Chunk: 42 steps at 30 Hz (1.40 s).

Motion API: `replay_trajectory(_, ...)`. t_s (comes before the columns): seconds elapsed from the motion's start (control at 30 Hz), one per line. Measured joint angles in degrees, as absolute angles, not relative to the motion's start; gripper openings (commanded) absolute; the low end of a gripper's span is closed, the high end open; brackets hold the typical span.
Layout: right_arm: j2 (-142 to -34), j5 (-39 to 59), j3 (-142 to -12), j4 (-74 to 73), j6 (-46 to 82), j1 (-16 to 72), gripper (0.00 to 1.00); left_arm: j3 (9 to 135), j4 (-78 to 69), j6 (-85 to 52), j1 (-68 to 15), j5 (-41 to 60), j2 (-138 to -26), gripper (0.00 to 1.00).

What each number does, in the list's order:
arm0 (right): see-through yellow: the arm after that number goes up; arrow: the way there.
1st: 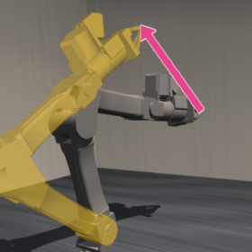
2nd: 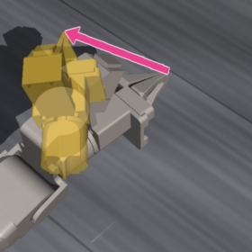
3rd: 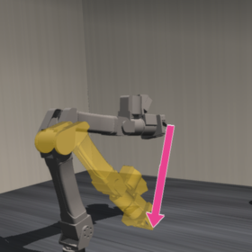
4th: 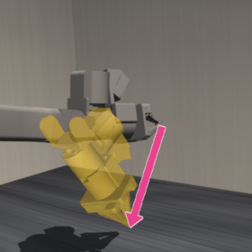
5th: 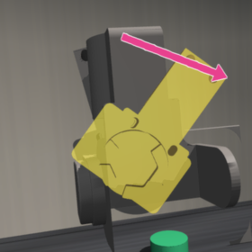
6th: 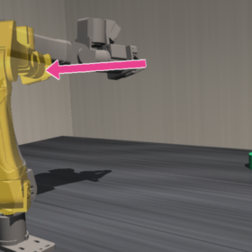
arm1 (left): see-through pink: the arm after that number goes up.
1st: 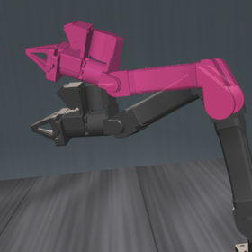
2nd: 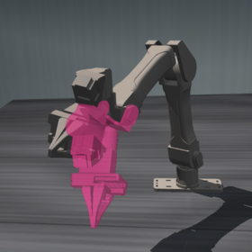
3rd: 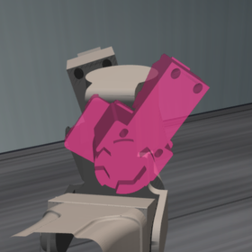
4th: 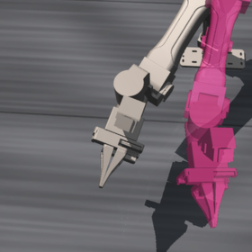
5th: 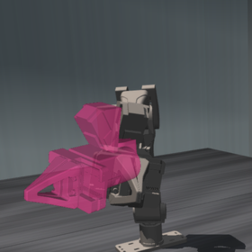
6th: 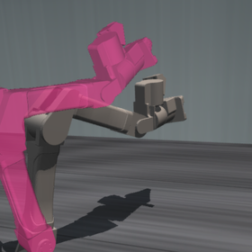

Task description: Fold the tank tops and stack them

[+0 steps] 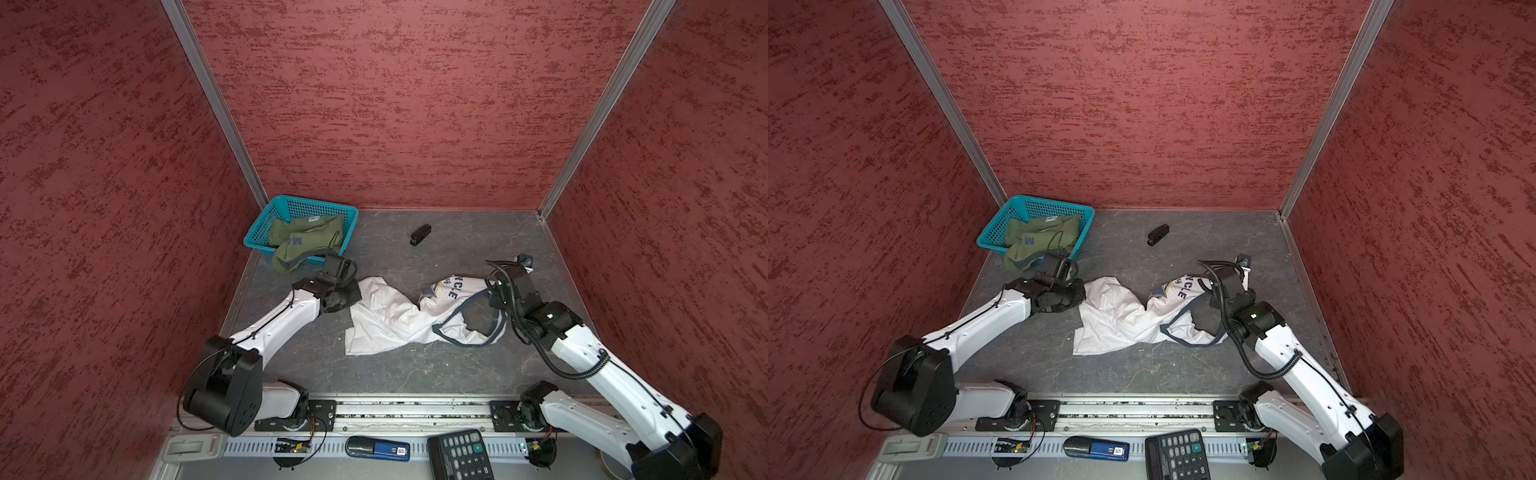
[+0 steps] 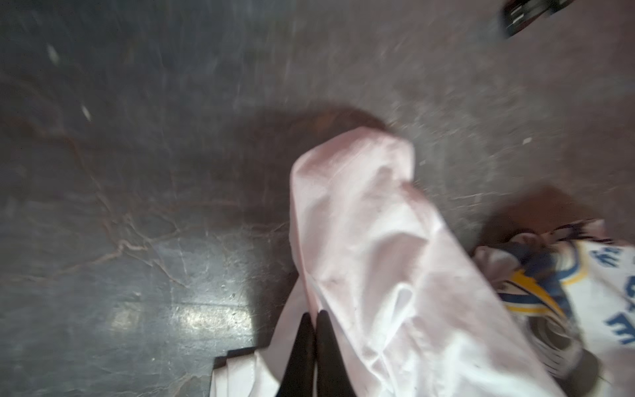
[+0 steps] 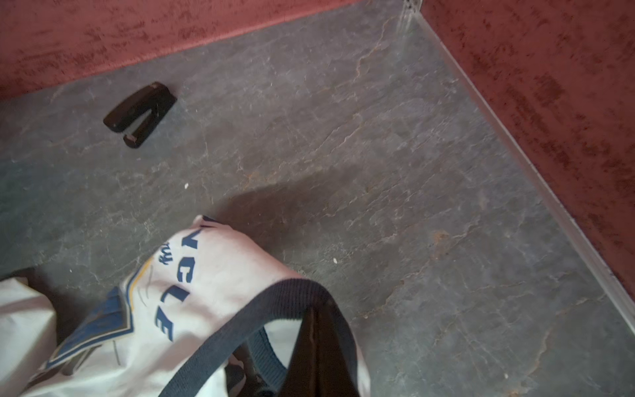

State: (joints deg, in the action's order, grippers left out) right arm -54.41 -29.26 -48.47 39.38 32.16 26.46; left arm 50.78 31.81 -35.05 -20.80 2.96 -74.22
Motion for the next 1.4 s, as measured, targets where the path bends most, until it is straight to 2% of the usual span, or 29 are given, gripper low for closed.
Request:
replay_trajectory(0.17, -51.18, -31.2, -58.26, 40.34, 29.87, 24.53, 0.0, 62.94, 34.89, -31.31, -18.96, -2.15, -58.74, 0.0)
replay_trajectory(0.33, -48.01, -32.18, -61.43, 40.93, 29.12, 24.27, 0.0, 65.65, 36.99, -29.89, -17.28, -8.82, -44.49, 0.0)
replay_trajectory(0.43, -47.31, -31.05, -59.31, 41.41, 29.45, 24.25, 0.0, 61.8, 38.72, -30.3, -16.16, -10.2, -41.04, 0.0)
replay_trajectory(0.57, -49.98, -27.03, -52.21, 40.64, 30.37, 24.16, 0.0, 50.78, 42.19, -32.95, -14.81, -9.06, -41.98, 0.0)
replay_trajectory(0.73, -60.53, -21.37, -45.6, 38.41, 31.18, 22.41, 0.0, 38.44, 47.94, -37.98, -11.35, -5.52, -44.45, 0.0)
replay_trajectory(0.87, -65.41, -17.54, -44.73, 36.16, 31.14, 18.74, 0.0, 33.93, 49.1, -41.91, -10.72, -2.57, -43.62, 0.17)
replay_trajectory(1.03, -68.9, -15.0, -44.75, 33.32, 30.5, 16.38, 0.0, 31.73, 49.34, -44.86, -10.35, -0.47, -43.51, 0.57)
replay_trajectory(1.1, -69.58, -14.61, -44.75, 32.95, 30.17, 16.03, 0.0, 33.3, 49.63, -43.68, -9.78, -0.45, -44.4, 0.67)
replay_trajectory(1.17, -69.54, -14.48, -44.75, 32.53, 29.95, 15.84, 0.0, 36.6, 49.23, -42.39, -9.21, -0.16, -47.44, 0.71)
replay_trajectory(1.4, -68.55, -14.37, -44.69, 31.97, 29.56, 14.06, 0.0, 50.43, 43.68, -35.9, -9.06, 2.76, -70.22, 0.79)
